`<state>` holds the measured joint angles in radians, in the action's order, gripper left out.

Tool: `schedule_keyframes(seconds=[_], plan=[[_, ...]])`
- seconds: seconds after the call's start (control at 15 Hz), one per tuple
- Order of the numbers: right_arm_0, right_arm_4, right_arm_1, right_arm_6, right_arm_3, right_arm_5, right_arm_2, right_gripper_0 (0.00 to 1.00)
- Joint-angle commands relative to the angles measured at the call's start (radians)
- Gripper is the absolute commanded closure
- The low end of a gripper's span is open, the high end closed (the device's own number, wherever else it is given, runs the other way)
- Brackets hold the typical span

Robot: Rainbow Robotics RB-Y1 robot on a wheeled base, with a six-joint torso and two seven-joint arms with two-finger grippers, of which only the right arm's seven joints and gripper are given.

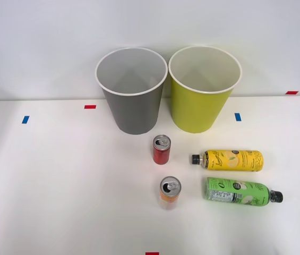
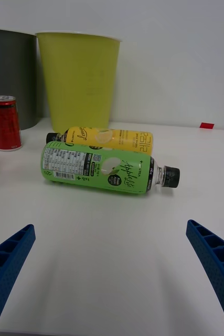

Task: Put cans in the gray bin, plastic bottles in the light green bin

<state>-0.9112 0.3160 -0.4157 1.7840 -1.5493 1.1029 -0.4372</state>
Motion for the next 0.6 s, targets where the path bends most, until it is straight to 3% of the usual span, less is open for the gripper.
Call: schedule_keyframes(seconds=[0.07, 0.6], plan=[[0.0, 0.0, 0.0, 0.0, 0.0, 0.0, 0.0, 0.0], [0.0, 0.0, 0.0, 0.0, 0.0, 0.0, 0.0, 0.0]])
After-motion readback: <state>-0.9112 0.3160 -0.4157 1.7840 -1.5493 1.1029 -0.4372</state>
